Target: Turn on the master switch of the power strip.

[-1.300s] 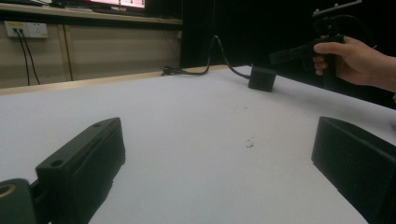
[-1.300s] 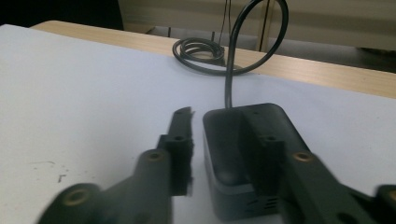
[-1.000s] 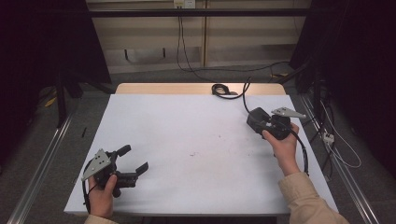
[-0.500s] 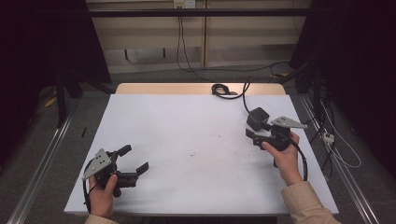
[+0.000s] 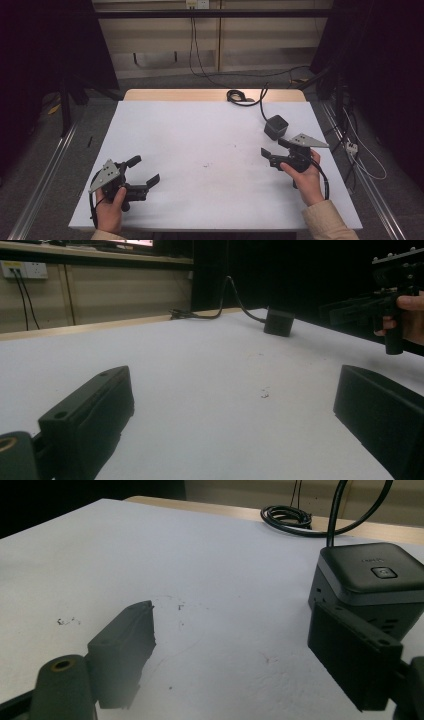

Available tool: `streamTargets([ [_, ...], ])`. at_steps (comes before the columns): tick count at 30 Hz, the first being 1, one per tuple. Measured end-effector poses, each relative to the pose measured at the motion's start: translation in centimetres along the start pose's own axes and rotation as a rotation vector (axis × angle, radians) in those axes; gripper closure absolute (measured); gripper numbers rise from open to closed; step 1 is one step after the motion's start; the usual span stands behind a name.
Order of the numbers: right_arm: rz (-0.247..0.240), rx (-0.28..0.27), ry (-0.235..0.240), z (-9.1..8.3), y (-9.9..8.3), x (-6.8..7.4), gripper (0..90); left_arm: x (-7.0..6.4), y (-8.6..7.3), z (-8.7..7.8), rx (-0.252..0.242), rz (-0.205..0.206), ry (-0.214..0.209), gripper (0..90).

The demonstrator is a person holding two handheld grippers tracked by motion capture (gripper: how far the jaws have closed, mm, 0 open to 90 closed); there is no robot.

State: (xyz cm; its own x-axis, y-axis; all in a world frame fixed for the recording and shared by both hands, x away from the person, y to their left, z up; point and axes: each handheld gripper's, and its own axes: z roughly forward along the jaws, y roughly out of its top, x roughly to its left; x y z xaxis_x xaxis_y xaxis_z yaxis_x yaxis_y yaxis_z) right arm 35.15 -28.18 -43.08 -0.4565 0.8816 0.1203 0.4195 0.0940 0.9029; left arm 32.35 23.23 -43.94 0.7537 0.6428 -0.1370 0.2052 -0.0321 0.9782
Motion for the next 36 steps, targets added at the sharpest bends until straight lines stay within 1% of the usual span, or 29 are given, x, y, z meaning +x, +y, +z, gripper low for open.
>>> streamTargets([
  [2,-0.003,-0.010,0.003,-0.1,-0.2,0.2,18.6,0.0,0.0,0.0,0.001,0.001,-0.002,2.5],
  [7,-0.006,-0.003,0.013,-0.3,-0.6,0.7,17.5,0.0,0.0,0.0,0.001,-0.001,-0.001,2.5],
  [12,-0.008,-0.008,0.017,-0.8,-0.9,1.0,16.2,0.1,0.0,0.0,0.001,-0.003,0.000,2.5],
  [17,-0.011,0.004,0.025,-1.3,-1.5,1.2,15.2,0.1,-0.1,0.0,0.003,-0.002,-0.002,2.5],
  [21,-0.020,0.007,0.023,-1.5,-1.8,1.4,14.9,0.1,-0.1,0.0,0.001,-0.005,0.001,2.5],
  [36,-0.035,0.017,0.043,-2.4,-2.8,2.2,13.7,0.1,0.0,-0.1,0.003,-0.005,0.004,2.5],
])
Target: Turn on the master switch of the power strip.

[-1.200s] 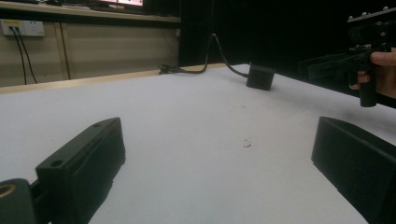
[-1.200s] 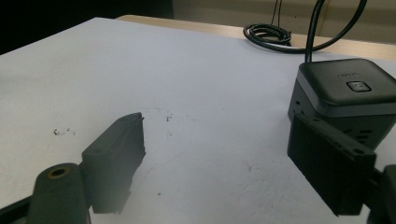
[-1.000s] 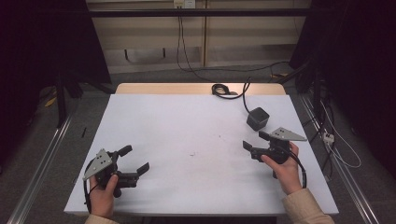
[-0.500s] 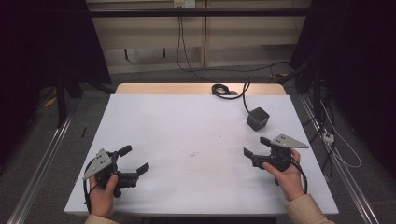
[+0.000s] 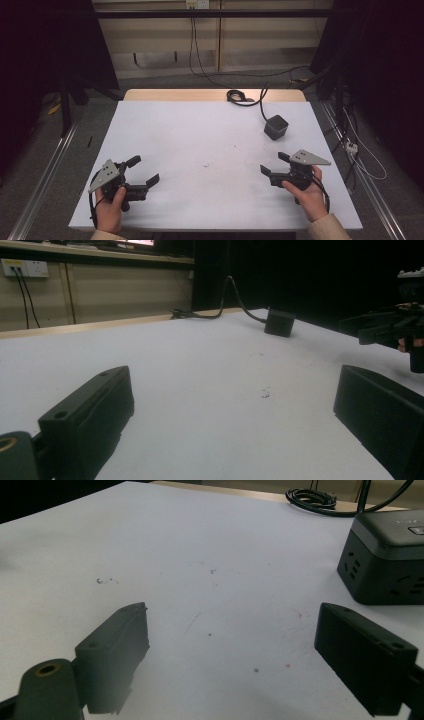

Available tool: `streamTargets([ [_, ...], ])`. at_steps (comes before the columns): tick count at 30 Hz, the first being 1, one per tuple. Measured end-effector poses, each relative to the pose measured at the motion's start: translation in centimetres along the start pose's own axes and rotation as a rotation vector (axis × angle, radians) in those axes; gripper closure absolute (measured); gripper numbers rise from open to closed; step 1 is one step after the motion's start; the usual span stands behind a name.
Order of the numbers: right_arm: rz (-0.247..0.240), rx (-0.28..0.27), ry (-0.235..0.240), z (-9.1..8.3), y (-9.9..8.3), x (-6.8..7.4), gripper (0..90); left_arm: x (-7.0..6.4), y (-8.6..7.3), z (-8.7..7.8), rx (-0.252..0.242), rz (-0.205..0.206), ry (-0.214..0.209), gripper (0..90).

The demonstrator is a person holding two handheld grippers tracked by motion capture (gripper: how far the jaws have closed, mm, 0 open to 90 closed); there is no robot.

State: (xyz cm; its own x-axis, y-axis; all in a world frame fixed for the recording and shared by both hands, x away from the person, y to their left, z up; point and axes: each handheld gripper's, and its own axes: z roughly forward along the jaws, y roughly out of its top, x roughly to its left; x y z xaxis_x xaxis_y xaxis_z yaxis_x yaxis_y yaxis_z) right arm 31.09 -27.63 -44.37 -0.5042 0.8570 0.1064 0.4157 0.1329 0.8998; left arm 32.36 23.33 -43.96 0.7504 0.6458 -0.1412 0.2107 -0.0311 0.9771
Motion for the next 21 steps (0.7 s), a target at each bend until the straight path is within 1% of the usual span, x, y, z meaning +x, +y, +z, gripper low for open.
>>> streamTargets([
  [7,0.011,0.003,0.006,-0.8,-0.6,0.2,13.6,0.0,0.0,0.0,0.000,0.001,0.001,2.5],
  [11,0.004,0.006,0.006,-1.3,-1.1,0.4,13.6,0.0,0.0,0.0,-0.001,0.001,0.002,2.5],
  [14,0.009,0.003,0.005,-1.6,-1.3,0.5,13.5,0.0,0.0,0.0,0.000,0.001,0.004,2.5],
  [18,0.016,0.005,0.001,-1.7,-1.5,0.5,13.5,0.0,0.0,-0.1,0.001,-0.003,0.007,2.5],
  [21,0.010,0.008,-0.001,-1.7,-1.5,0.5,13.3,0.0,0.0,-0.2,-0.004,-0.006,0.011,2.5],
])
